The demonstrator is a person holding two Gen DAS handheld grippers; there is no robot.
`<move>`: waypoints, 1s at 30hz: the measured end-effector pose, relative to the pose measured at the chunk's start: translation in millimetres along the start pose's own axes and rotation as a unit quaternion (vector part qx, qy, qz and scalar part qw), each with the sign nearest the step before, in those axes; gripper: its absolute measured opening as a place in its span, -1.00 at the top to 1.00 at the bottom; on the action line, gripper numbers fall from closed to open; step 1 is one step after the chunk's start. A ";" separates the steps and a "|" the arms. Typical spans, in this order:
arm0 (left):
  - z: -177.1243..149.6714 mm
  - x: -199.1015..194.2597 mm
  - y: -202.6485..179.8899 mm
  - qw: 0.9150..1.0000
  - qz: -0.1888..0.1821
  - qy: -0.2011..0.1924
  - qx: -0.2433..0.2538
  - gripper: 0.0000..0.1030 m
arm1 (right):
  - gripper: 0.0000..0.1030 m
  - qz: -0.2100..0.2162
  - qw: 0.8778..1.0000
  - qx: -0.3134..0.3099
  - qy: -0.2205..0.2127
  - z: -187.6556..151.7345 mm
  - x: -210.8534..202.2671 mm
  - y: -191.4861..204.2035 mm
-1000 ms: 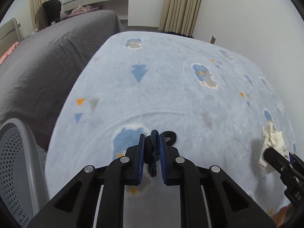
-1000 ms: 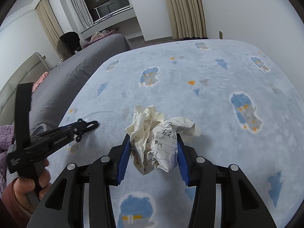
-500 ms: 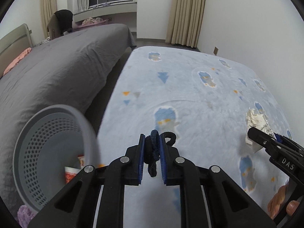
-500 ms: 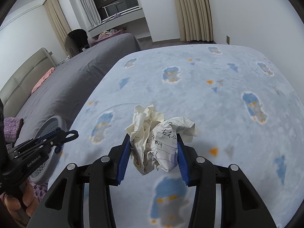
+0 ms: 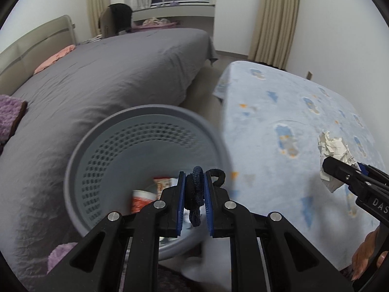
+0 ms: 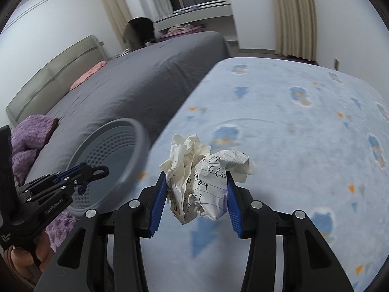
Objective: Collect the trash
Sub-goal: 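Carry the hair tie and crumpled paper over the grey basket with both tools, then open both tools to drop the hair tie and paper into the basket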
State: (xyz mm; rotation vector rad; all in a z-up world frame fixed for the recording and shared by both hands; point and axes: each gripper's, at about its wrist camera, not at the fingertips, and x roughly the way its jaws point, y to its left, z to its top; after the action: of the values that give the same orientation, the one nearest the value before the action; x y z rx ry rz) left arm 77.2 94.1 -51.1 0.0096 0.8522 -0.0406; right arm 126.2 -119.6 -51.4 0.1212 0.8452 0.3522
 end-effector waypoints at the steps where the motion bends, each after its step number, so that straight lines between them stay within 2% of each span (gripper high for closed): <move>1: -0.8 -0.2 7.4 1.000 0.006 0.001 -0.004 0.71 | 0.14 0.006 1.000 -0.008 0.002 1.9 3.7 9.0; 8: 3.5 1.7 59.5 0.998 0.041 0.001 -0.038 0.71 | 0.14 0.049 0.997 -0.061 0.020 18.7 38.7 74.4; 13: 10.1 3.9 86.7 0.997 0.059 -0.006 -0.057 0.71 | 0.14 0.066 0.993 -0.088 0.035 30.6 64.1 104.6; 22: 12.3 15.6 109.7 0.995 0.067 0.008 -0.075 0.60 | 0.13 0.075 0.991 -0.100 0.048 40.5 91.2 130.2; 26: 12.7 18.6 113.8 0.995 0.066 0.013 -0.077 0.59 | 0.07 0.074 0.991 -0.103 0.044 42.7 93.1 133.8; 28: 13.2 18.6 115.5 0.995 0.066 0.013 -0.078 0.54 | 0.01 0.073 0.991 -0.104 0.043 43.2 92.5 133.3; 30: 14.1 19.3 116.7 0.994 0.066 0.013 -0.080 0.23 | -0.16 0.073 0.991 -0.104 0.042 44.2 92.1 134.1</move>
State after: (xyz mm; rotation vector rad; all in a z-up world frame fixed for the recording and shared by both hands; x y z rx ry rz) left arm 105.1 209.8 -57.3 -0.0839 0.8781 0.1528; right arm 181.1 39.7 -55.0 -0.0265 0.8798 0.5837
